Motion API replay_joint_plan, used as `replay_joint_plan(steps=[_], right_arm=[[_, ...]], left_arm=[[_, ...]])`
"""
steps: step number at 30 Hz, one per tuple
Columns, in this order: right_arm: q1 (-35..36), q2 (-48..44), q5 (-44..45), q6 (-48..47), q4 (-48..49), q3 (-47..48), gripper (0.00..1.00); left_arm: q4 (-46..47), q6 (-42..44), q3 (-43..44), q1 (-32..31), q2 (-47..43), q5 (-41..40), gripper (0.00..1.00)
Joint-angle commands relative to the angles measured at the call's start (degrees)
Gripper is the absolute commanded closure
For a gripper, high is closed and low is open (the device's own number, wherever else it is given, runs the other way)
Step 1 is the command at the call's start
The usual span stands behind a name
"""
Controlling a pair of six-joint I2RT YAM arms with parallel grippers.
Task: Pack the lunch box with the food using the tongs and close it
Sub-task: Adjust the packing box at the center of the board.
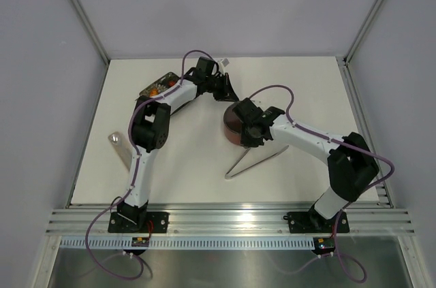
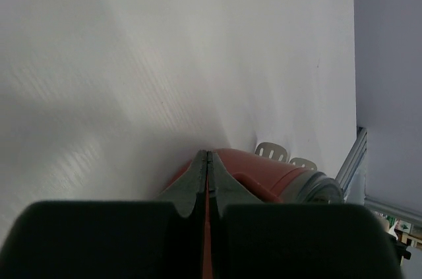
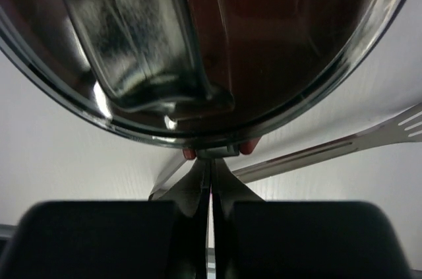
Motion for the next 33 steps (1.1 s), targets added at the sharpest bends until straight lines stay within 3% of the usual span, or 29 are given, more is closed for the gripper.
replay_joint_plan(steps=[1, 33], right_arm=[[0.0, 1.5, 5.6, 0.5, 1.3, 3.7, 0.98], [-8.2, 4.0, 7.8, -9.8, 6.0, 4.6, 0.99]], left_arm=[[3.2, -0.4, -3.4, -0.3, -1.9, 3.5, 1.0], [6.3, 2.6, -16.2, -2.4, -9.6, 2.1, 1.0]])
